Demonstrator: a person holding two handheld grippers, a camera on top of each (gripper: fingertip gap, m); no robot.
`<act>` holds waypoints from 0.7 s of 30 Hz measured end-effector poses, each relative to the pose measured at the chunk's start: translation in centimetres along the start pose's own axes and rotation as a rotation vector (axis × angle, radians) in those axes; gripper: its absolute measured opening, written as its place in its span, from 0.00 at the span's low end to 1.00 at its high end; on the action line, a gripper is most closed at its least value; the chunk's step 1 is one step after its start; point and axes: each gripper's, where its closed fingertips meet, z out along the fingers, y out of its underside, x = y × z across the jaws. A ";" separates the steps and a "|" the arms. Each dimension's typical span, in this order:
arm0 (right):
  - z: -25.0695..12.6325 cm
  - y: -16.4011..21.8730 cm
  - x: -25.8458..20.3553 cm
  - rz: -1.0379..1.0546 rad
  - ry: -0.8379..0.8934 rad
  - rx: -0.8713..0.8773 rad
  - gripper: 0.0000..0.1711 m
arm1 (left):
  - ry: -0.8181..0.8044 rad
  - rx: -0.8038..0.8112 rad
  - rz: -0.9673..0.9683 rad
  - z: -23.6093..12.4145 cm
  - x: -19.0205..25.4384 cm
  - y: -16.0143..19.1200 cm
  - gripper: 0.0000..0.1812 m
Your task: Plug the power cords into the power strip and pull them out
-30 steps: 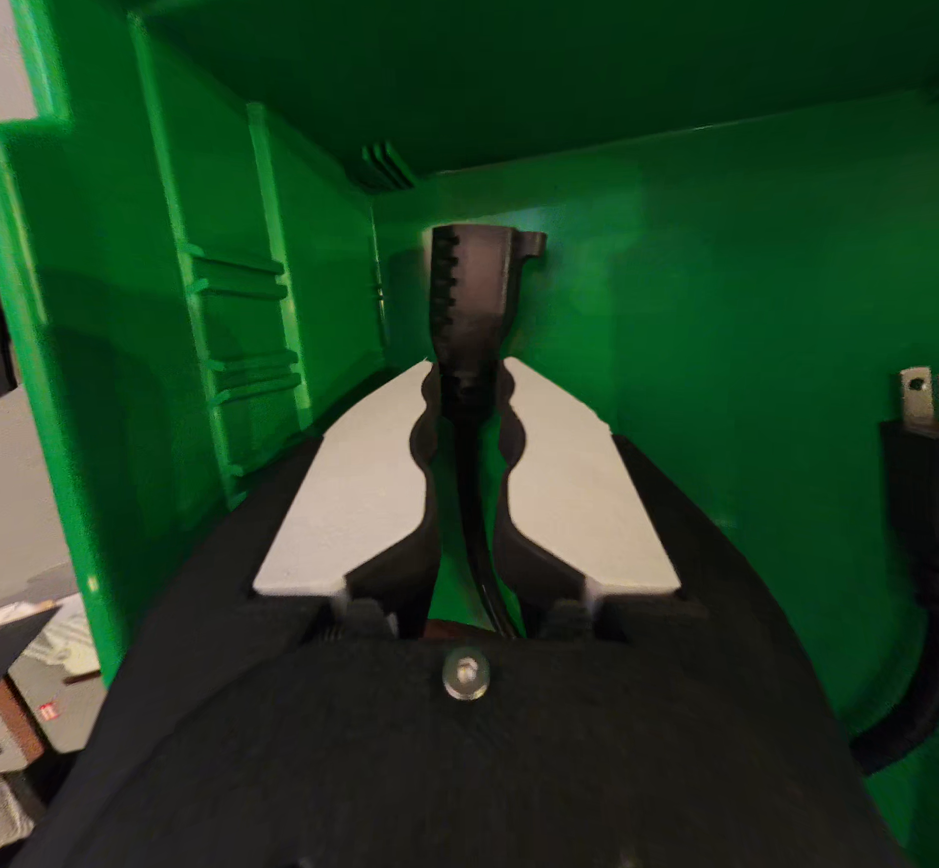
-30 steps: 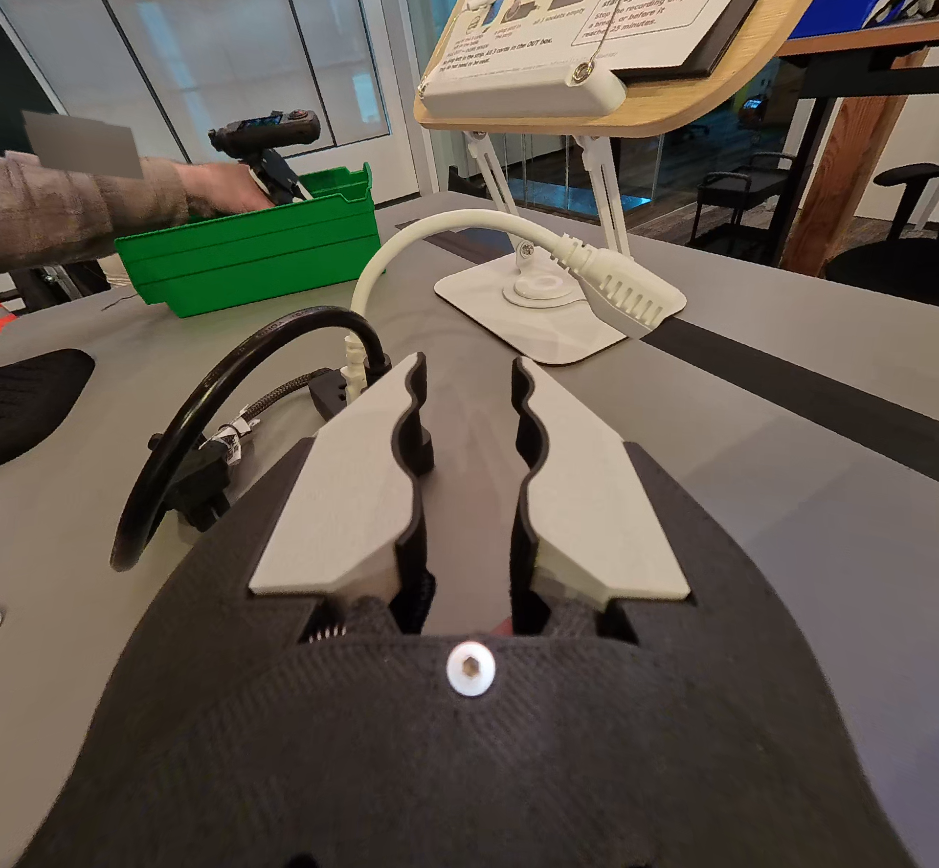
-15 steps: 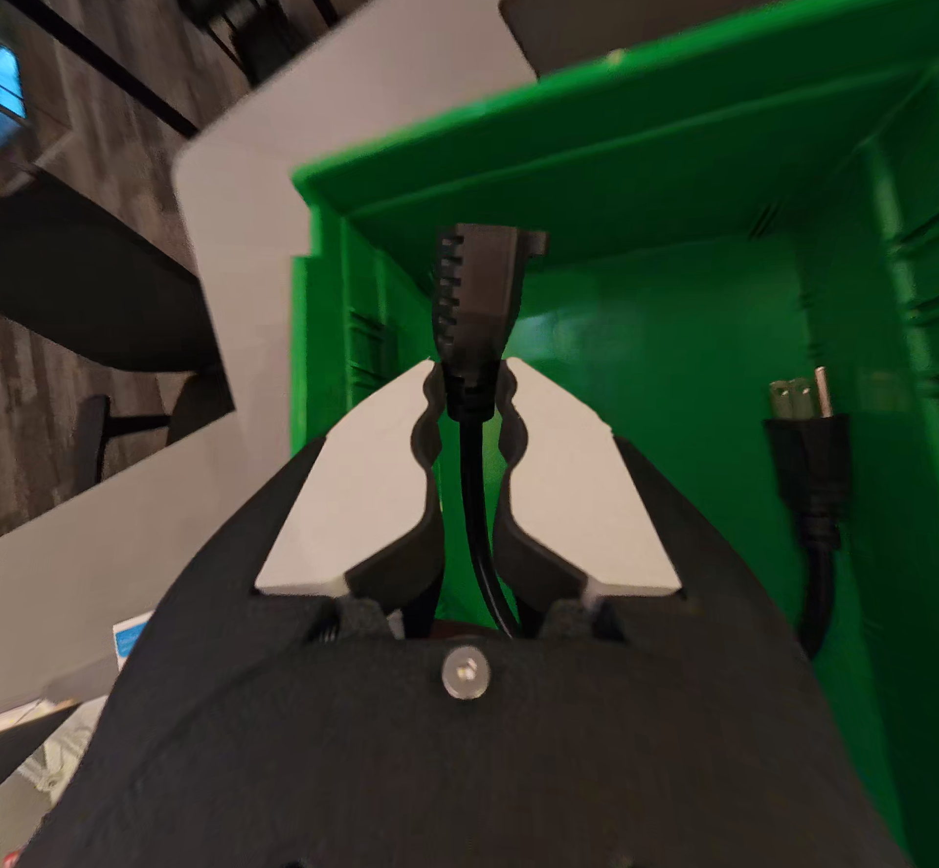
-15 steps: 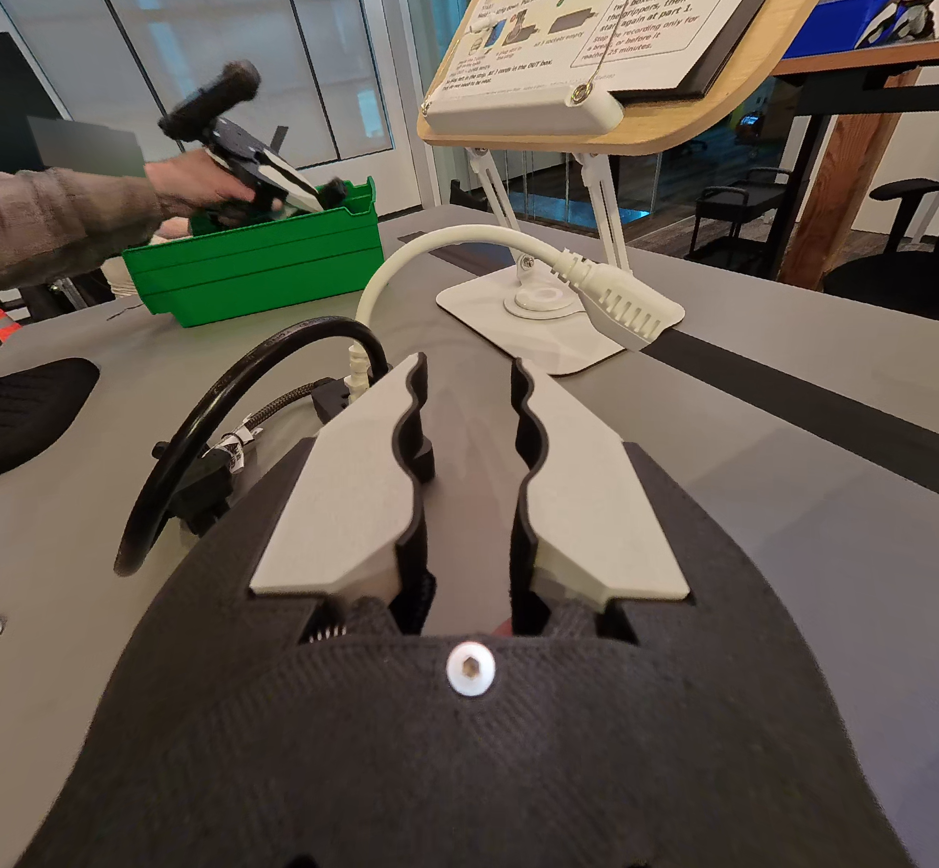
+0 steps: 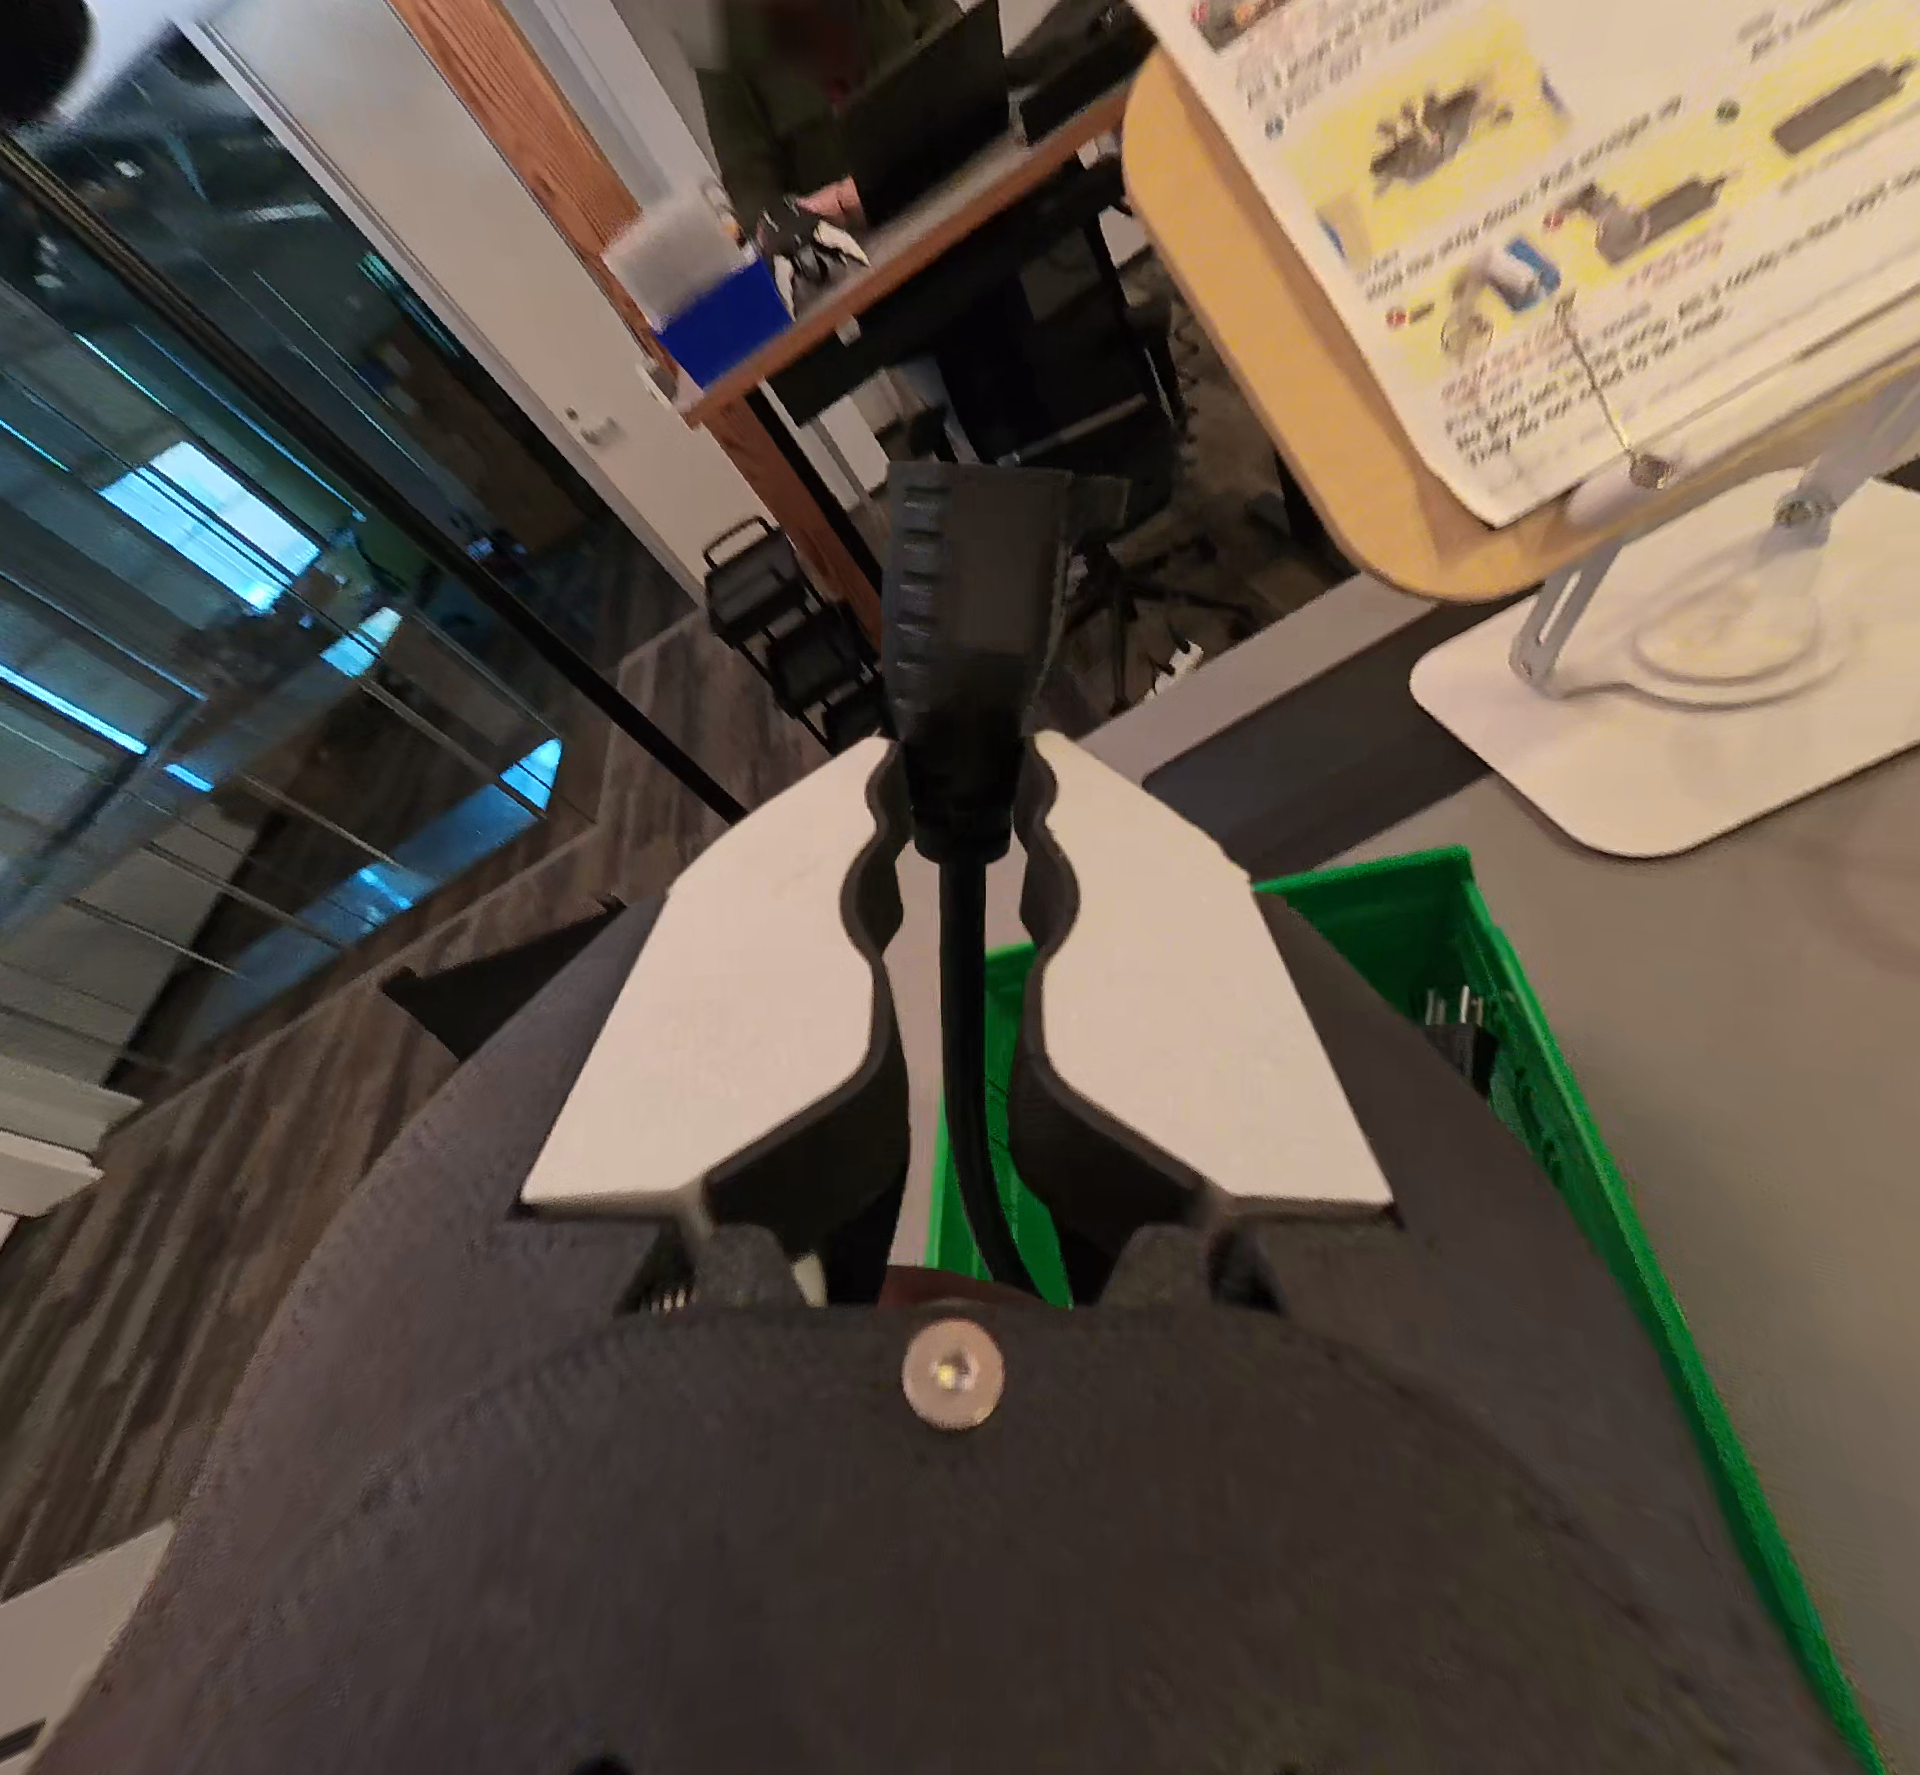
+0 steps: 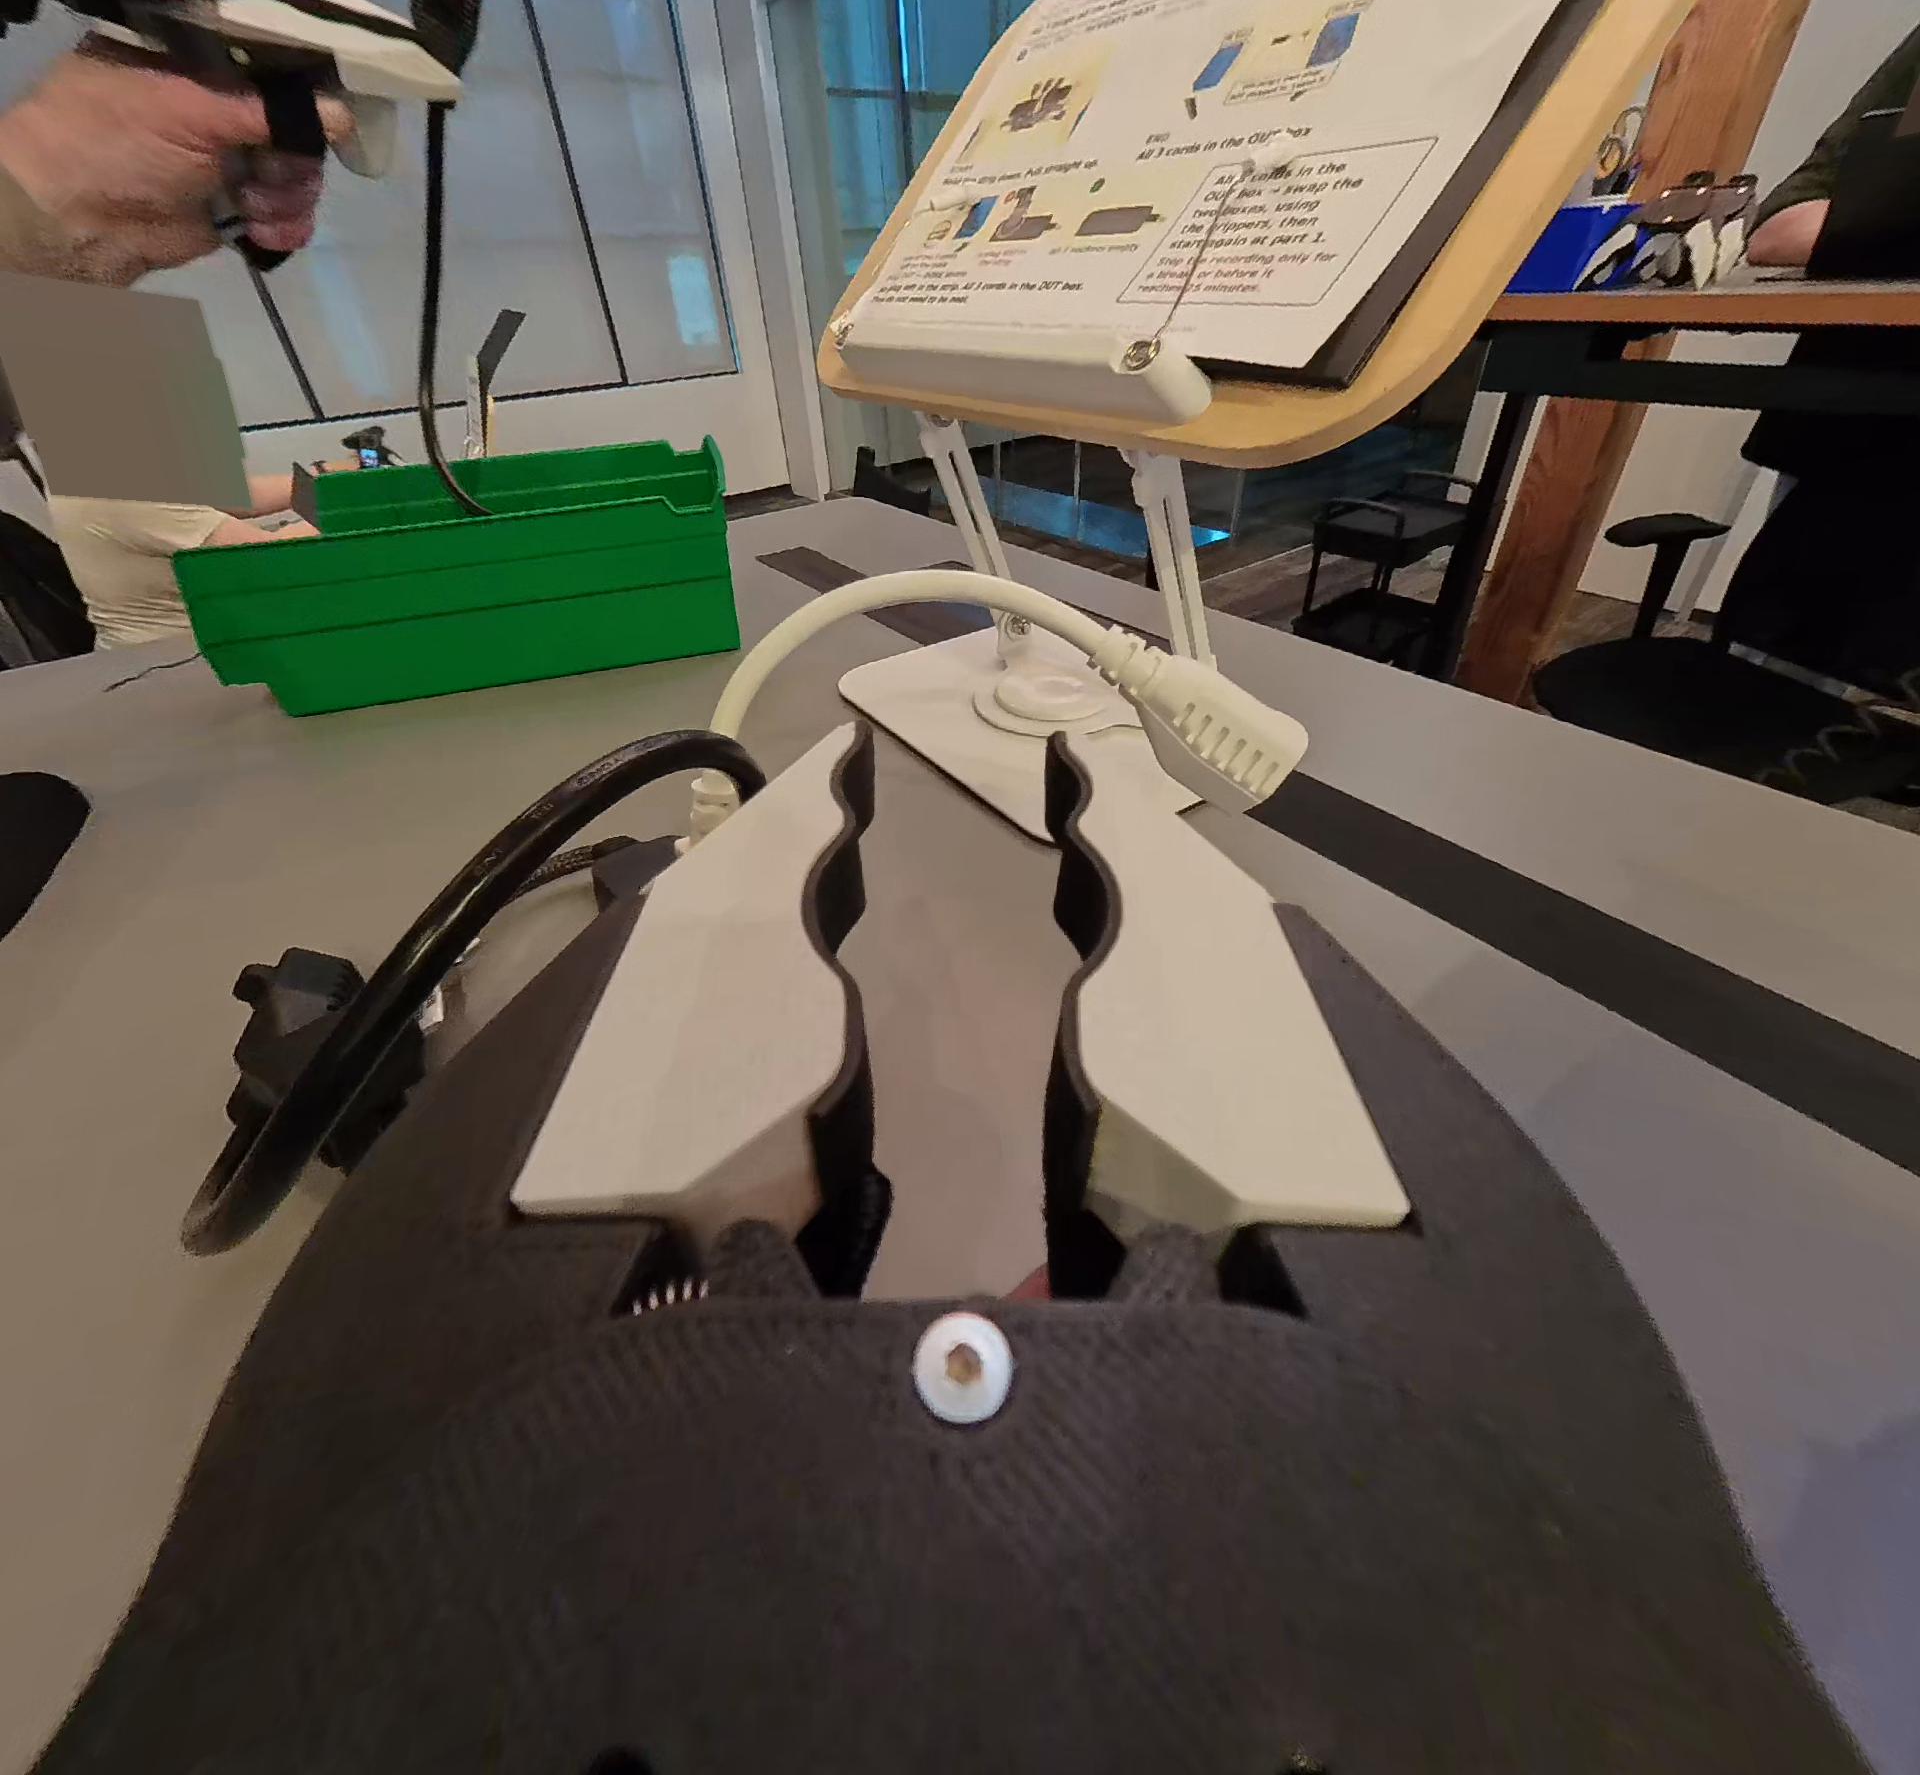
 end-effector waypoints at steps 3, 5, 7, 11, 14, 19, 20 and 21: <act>-0.4 -0.6 0.5 -0.020 0.041 0.011 0.19 | -0.043 0.047 0.044 -1.0 -0.4 -2.9 0.10; -0.6 -1.0 0.7 -0.045 0.062 0.014 0.19 | -0.066 0.070 0.080 -1.6 -0.5 -4.7 0.10; -0.8 -1.5 0.8 -0.073 0.091 0.017 0.21 | -0.090 0.098 0.111 -2.3 -0.4 -6.6 0.10; -0.9 -2.3 0.8 -0.174 0.157 0.010 0.25 | -0.092 0.172 0.139 -3.7 0.7 -10.2 0.10; -1.0 -2.7 0.5 -0.286 0.203 -0.015 0.26 | -0.072 0.231 0.134 -4.6 2.1 -12.5 0.10; -0.8 -3.2 -0.3 -0.351 0.212 -0.018 0.27 | 0.015 0.304 0.090 -4.7 5.5 -14.7 0.10; -0.7 -3.1 -0.3 -0.358 0.213 -0.020 0.27 | 0.032 0.315 0.079 -4.6 6.2 -14.9 0.10; -0.7 -3.1 -0.4 -0.370 0.216 -0.024 0.27 | 0.048 0.327 0.075 -4.5 6.9 -15.1 0.10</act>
